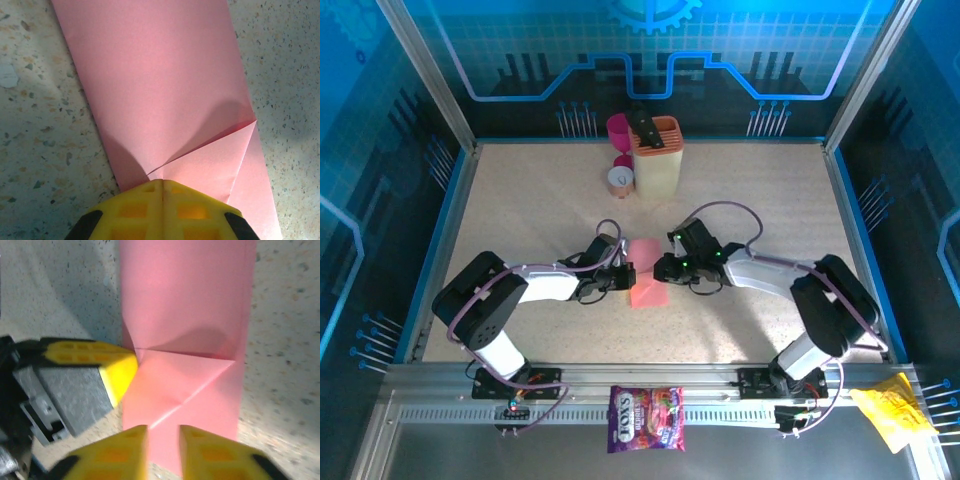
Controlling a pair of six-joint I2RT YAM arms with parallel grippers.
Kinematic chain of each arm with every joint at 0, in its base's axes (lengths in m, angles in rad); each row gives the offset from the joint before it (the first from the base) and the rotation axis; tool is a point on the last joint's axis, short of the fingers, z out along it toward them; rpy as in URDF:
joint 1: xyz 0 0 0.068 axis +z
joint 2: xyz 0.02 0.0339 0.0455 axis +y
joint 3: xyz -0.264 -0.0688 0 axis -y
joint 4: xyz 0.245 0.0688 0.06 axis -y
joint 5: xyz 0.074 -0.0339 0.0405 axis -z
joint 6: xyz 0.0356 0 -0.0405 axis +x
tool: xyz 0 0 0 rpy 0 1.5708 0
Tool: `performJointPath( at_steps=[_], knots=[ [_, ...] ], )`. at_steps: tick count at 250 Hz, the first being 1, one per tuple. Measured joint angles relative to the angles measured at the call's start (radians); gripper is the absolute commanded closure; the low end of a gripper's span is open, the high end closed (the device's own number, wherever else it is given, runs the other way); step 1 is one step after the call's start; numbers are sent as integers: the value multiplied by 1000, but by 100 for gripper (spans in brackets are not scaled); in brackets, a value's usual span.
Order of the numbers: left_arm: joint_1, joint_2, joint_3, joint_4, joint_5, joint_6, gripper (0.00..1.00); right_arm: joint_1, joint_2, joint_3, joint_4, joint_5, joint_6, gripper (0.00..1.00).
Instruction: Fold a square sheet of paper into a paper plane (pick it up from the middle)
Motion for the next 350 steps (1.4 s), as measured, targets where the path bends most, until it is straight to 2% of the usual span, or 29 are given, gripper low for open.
performJointPath(
  at_steps=[12, 31, 79, 130, 235, 301, 350],
  knots=[
    [0, 3, 0, 4, 0, 0, 100, -2, -21, -27, -9, 10, 0, 60],
    [0, 5, 0, 11, 0, 0, 100, -7, -30, -68, -22, 27, 2, 60],
    [0, 10, 0, 24, 1, 0, 100, -9, -9, -113, -35, 32, 7, 64],
    [0, 17, -1, 40, 2, 0, 100, 5, 20, -77, -72, 53, 18, 69],
    [0, 17, -14, 66, 4, 0, 100, 74, 69, 18, -177, 155, 37, 69],
    [0, 17, -20, 78, 4, 0, 100, 110, 100, 44, -139, 151, 38, 69],
    [0, 17, -20, 79, 4, 0, 100, 148, 124, 45, -40, 82, 58, 66]
  ],
)
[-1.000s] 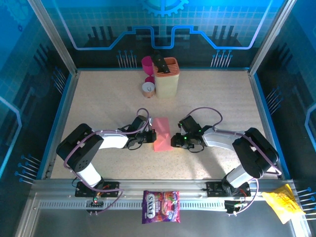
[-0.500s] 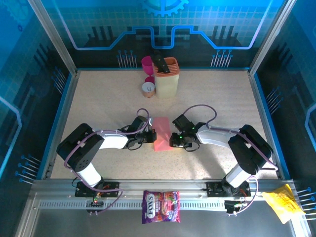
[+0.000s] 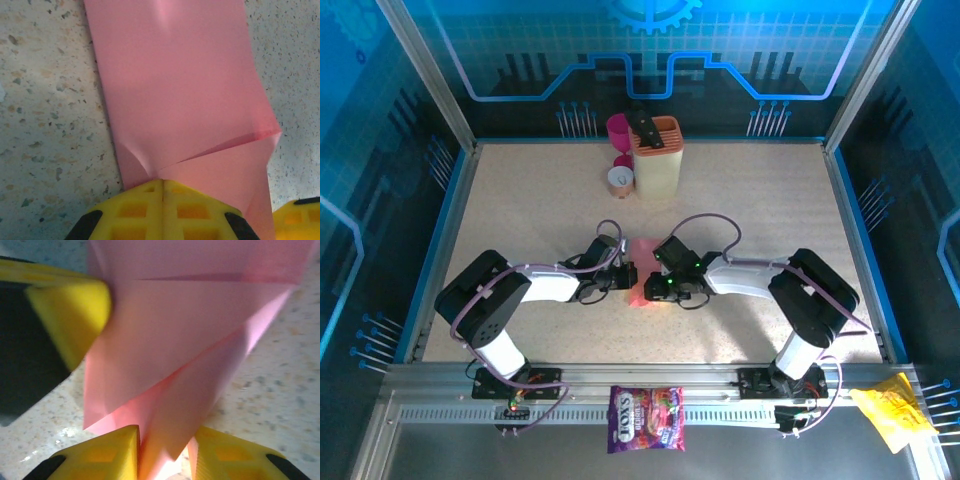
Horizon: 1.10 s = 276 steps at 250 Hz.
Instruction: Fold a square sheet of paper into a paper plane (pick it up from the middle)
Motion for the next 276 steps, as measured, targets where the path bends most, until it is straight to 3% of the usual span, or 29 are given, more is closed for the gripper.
performJointPath(
  at_steps=[24, 74, 276],
  knots=[
    [0, 0, 0, 0, 0, 0, 100, -7, 0, -5, 50, -18, 20, 60],
    [0, 0, -1, 3, 0, 0, 100, -62, 0, -64, 156, -48, 51, 58],
    [0, 4, -7, 22, 1, -8, 100, -182, -7, -157, 369, -116, 28, 61]
  ],
)
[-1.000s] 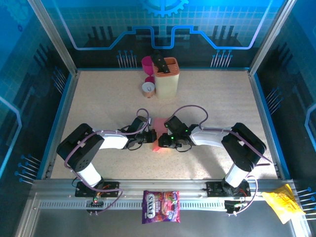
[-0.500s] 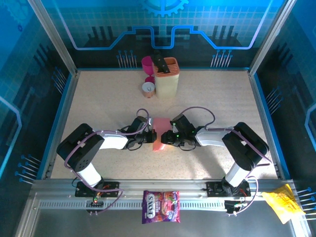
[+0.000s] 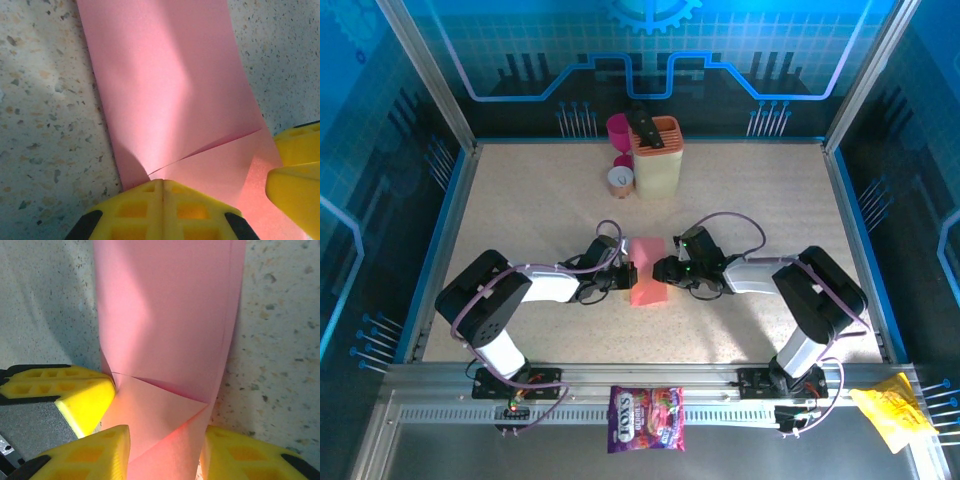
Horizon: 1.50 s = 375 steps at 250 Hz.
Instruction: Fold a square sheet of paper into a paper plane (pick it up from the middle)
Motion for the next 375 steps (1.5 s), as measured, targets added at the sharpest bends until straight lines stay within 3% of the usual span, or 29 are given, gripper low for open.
performJointPath(
  at_steps=[85, 116, 141, 192, 227, 261, 303, 336, 375],
  knots=[
    [0, 1, 0, 2, 5, 0, 100, -16, 40, 0, 52, -42, 45, 71],
    [0, 1, 0, 3, 6, -1, 100, -25, 56, -3, 84, -53, 75, 84],
    [0, 0, -1, 3, 7, -8, 100, -24, 96, -9, 171, -74, 97, 100],
    [4, -43, -25, -13, 6, -46, 98, -54, 60, -69, 241, -104, 132, 100],
    [31, -136, -47, -48, -13, -100, 89, -94, -87, -58, 84, -75, 93, 100],
    [60, -217, -52, -66, -36, -143, 86, -95, -229, 108, -251, 71, -43, 100],
    [90, -273, -52, -95, -55, -163, 85, -54, -274, 338, -609, 377, -214, 100],
    [112, -302, -55, -122, -63, -175, 85, 29, -216, 433, -826, 640, -305, 100],
    [135, -349, -68, -159, -81, -176, 85, 154, -38, 502, -1008, 880, -330, 100]
  ],
)
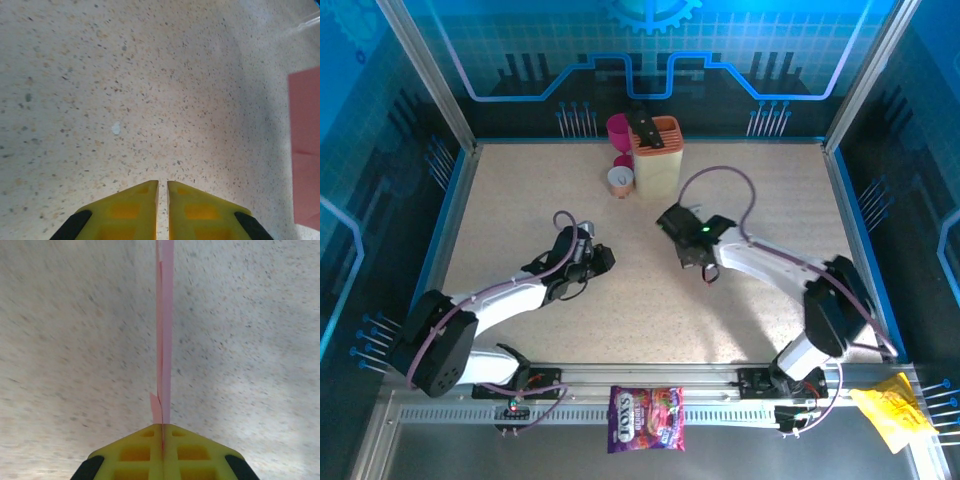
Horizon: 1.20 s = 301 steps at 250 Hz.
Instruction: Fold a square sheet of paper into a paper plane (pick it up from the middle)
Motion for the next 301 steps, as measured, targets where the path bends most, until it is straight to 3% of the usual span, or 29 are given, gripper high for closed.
performJointPath(
  at_steps=[36, 85, 117, 131, 159, 208, 245, 273, 301],
  knots=[
    [26, -55, -19, -39, -26, 0, 85, 122, 199, 83, -107, 121, 29, 100],
    [63, -136, -42, -96, -61, -2, 85, 272, 400, 200, -142, 122, 82, 100],
    [77, -168, -44, -125, -75, -5, 85, 324, 452, 254, -126, 64, 105, 57],
    [80, -176, -44, -135, -79, -5, 85, 333, 450, 261, -108, 30, 107, 50],
    [83, -181, -44, -145, -82, -5, 85, 323, 410, 235, -41, -61, 101, 48],
    [86, -180, -41, -161, -67, 10, 83, 201, 93, -8, 133, -258, 103, 55],
    [79, -144, 5, -166, -17, 55, 85, 23, -143, -249, 341, -438, 137, 82],
    [36, -90, 78, -172, 13, 95, 90, -94, -206, -430, 504, -581, 171, 96],
    [-37, -21, 160, -172, 27, 133, 92, -151, -209, -547, 616, -686, 218, 100]
  ],
)
